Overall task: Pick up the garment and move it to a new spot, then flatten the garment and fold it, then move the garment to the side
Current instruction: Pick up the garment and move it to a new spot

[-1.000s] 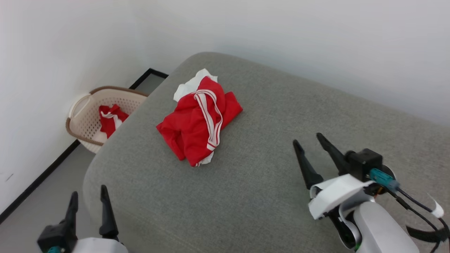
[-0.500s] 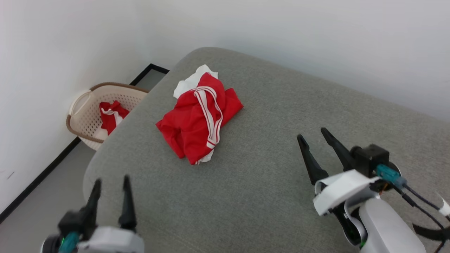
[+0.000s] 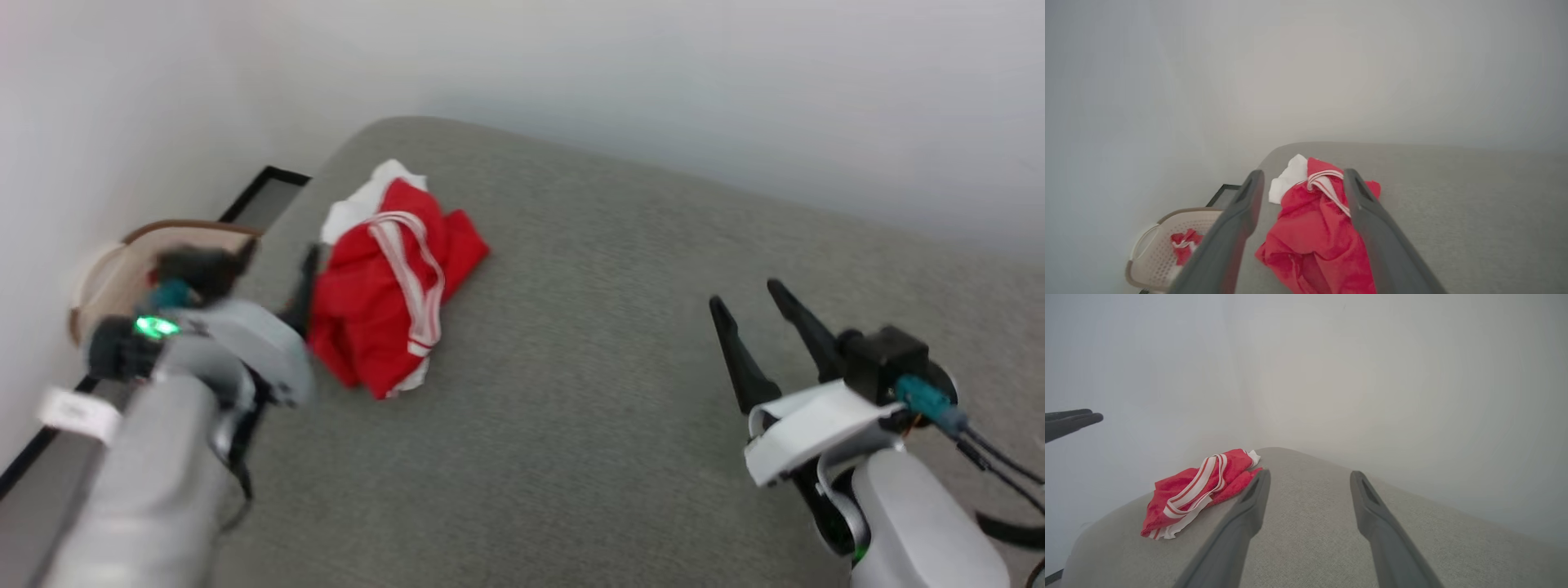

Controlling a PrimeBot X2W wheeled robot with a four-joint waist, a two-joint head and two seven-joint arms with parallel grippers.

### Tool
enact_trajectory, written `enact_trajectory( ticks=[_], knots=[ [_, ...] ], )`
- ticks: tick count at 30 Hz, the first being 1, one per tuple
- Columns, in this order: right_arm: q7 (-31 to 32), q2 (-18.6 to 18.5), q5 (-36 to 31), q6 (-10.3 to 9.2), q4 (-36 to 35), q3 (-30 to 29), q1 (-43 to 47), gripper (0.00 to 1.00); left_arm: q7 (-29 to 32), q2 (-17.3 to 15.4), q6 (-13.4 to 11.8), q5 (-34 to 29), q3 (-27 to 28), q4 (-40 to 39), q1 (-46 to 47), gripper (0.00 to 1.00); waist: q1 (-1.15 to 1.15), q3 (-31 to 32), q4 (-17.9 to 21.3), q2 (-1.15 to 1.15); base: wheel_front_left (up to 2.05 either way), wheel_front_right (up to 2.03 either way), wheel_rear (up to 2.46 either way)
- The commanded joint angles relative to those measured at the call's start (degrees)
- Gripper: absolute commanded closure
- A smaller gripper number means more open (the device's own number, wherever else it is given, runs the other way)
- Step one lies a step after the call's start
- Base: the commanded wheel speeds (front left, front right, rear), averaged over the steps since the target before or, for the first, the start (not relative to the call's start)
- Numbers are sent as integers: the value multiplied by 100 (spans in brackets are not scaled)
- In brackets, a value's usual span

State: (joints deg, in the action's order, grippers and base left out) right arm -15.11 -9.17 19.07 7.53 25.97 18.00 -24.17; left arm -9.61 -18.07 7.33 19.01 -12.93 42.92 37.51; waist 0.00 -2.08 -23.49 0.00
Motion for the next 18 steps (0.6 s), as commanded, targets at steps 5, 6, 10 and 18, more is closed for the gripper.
enact_trajectory(
  ticks=[5, 6, 10, 18],
  knots=[
    [-2, -46, 57, -8, -13, 157, -341, 0, 1286, -529, 21, 1229, -397, 823, 850, 0, 0, -1197, 1385, 0, 0, 0, 0],
    [-3, -56, 64, -8, 1, 181, -372, 0, 1550, -642, 21, 1383, -497, 927, 956, 0, 0, -1259, 1470, 0, 0, 0, 0],
    [-3, -87, 124, -8, 32, 289, -462, 0, 2591, -957, 21, 2087, -868, 1112, 1222, 0, 0, -1438, 1739, 0, 0, 0, 0],
    [-4, -188, 187, -8, -65, 423, -539, 0, 3666, -1516, 22, 3045, -1076, 1428, 1372, 0, 0, -1735, 2166, 0, 0, 0, 0]
  ],
)
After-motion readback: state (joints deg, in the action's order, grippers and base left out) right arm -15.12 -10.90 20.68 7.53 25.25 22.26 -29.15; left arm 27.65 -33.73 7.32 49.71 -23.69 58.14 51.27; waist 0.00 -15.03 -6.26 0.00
